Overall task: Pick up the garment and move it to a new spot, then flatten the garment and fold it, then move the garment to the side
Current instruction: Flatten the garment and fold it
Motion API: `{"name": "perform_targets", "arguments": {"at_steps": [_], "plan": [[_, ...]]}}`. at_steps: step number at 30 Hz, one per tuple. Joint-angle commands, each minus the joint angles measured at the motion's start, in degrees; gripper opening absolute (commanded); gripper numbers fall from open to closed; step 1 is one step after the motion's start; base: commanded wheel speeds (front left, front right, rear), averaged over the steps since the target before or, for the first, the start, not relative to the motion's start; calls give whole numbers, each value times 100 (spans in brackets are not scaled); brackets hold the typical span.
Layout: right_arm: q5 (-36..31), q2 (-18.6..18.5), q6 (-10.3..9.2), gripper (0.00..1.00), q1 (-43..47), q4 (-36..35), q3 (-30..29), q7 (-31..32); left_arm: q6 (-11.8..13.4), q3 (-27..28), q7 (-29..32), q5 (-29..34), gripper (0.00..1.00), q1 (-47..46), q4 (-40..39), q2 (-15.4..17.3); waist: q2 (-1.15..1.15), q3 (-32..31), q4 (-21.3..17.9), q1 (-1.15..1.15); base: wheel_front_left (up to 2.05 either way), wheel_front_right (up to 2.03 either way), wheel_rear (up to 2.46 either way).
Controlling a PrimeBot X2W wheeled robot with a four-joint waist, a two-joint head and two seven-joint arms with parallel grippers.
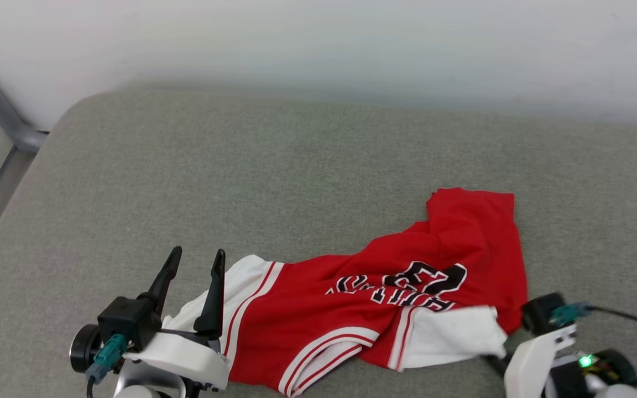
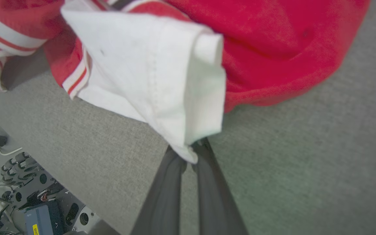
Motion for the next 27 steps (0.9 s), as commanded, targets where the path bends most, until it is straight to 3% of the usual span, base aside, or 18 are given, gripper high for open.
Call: {"name": "perform_targets", "arguments": {"at_steps": [1,9,15,20,22,23,27], "plan": [[-70,-56,-9,0,-49,-185,-218,-98,6,22,-26,46,100,74,30,-1,0,-107,-90,0,0,0,0],[-472,50,-8,0,124,-670,-1811,9,-7,52,-22,-25,100,204,97,-6,0,-285,-351,0,0,0,0],[-702,258,-7,0,391,-257,-3175,192,-18,41,-22,-56,100,175,179,-29,0,-265,-398,0,0,0,0],[-751,424,-7,0,425,215,-3521,-34,-5,54,-8,-100,100,163,266,-19,0,-213,-410,0,0,0,0],[-746,480,-7,51,388,331,-3462,-289,-8,64,-8,-114,100,153,290,-10,0,-203,-416,0,0,0,0],[-735,511,-7,100,348,366,-3449,-431,-8,66,-9,-124,100,151,305,-10,0,-203,-418,0,0,0,0],[-781,560,-7,100,316,413,-3358,-879,-14,41,-9,-131,100,152,338,-18,0,-218,-406,0,0,0,0]]}}
